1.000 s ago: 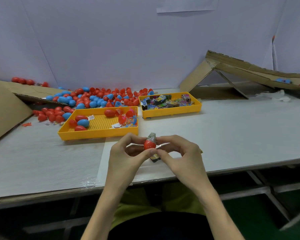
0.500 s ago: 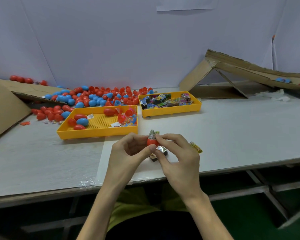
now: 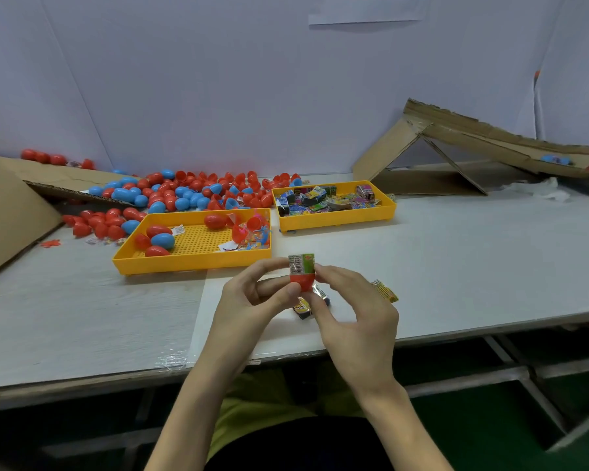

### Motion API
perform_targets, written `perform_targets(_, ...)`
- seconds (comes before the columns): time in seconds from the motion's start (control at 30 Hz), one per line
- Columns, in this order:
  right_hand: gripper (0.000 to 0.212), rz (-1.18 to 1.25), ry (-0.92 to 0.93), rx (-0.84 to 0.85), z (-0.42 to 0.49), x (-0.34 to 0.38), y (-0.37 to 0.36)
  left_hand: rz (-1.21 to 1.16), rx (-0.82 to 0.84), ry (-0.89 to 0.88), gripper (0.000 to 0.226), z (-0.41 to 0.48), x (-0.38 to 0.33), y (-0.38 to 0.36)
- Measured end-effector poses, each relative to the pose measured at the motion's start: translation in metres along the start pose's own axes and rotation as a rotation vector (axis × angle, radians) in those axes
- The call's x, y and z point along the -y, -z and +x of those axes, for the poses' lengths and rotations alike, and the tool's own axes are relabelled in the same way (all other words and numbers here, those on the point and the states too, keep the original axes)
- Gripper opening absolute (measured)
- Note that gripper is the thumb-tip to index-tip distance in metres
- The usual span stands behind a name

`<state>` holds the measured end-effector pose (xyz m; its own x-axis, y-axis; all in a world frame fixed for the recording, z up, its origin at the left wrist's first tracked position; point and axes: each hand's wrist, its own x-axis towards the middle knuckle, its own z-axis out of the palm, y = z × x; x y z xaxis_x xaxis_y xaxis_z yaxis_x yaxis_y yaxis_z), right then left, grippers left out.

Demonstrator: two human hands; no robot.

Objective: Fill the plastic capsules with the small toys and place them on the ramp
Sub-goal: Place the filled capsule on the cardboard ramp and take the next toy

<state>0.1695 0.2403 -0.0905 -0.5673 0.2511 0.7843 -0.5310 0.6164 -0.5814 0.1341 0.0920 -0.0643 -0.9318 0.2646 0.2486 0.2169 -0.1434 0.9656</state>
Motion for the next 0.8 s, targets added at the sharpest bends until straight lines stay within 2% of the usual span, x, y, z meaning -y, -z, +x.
perform_targets(0.07,0.041,0.012,0.004,0.008,-0.001,0.001,0.000,-0.007,0.029,0.012,0.043,0.001,0.000,0.000)
perform_targets(0.27,0.036,0.019,0.034,-0.058,-0.006,-0.005,-0.002,0.013,0.111,0.001,0.024,0.000,-0.004,-0.002)
perform_targets(0.57,0.033,0.060,0.073,-0.104,-0.012,-0.009,-0.004,0.062,0.115,-0.015,0.026,-0.001,-0.003,-0.001)
perform_targets(0.67,0.035,0.047,0.085,-0.081,-0.009,-0.005,-0.003,0.098,0.120,-0.024,0.018,-0.001,-0.005,-0.003)
perform_targets(0.8,0.042,0.029,0.064,-0.057,-0.008,-0.004,-0.001,0.097,0.129,-0.026,0.025,-0.001,-0.004,-0.003)
